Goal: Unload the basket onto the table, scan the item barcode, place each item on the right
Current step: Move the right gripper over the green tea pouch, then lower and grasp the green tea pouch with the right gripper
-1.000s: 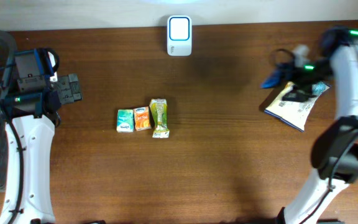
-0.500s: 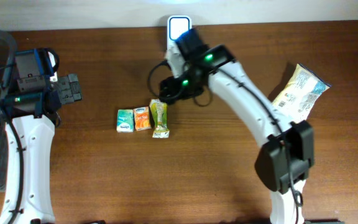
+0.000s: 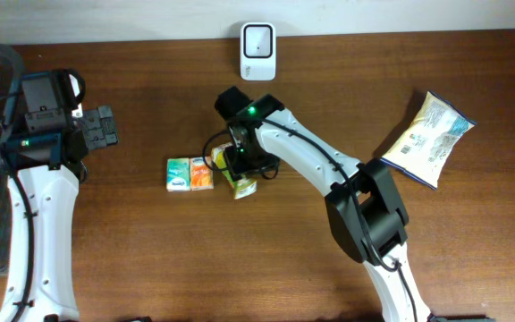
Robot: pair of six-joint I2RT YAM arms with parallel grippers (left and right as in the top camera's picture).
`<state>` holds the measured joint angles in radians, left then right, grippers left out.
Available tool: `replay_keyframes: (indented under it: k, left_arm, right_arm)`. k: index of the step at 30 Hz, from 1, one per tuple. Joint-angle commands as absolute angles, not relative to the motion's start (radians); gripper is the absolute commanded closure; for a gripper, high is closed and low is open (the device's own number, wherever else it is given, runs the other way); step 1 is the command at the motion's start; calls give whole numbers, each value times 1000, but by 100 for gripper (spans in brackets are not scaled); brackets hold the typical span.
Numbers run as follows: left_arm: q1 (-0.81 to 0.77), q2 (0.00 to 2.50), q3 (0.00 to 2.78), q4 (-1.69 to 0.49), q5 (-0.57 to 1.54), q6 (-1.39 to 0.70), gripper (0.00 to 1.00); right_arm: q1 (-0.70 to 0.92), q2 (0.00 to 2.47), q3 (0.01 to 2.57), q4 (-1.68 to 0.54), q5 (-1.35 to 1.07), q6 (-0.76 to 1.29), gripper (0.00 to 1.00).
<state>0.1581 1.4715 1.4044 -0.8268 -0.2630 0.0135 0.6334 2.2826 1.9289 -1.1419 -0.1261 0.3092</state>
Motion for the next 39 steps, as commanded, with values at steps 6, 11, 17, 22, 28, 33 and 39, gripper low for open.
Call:
replay_keyframes:
  k: [6, 11, 17, 22, 28, 33, 39]
  left_arm:
    - [160, 1454, 1410, -826, -270, 3, 1]
    - [160, 1454, 1410, -826, -270, 3, 1]
    - [160, 1454, 1410, -826, -270, 3, 1]
    - [160, 1454, 1410, -826, -270, 3, 1]
    - [160, 1454, 1410, -826, -270, 4, 1]
    - [160, 1454, 1410, -825, -270, 3, 1]
    - [160, 1454, 1410, -826, -270, 4, 1]
  right_arm:
    - [475, 2286, 1939, -1198, -145, 133, 38]
    - [364, 2286, 2022, -1217, -215, 109, 38]
    - [326, 2286, 2087, -1224, -488, 113, 43]
    - [393, 2286, 2081, -1270, -417, 116, 52]
    - [458, 2286, 2075, -1314, -289, 117, 93]
    - [498, 2286, 2076, -1337, -230, 159, 96]
    - [564, 2286, 2075, -1347, -190, 172, 96]
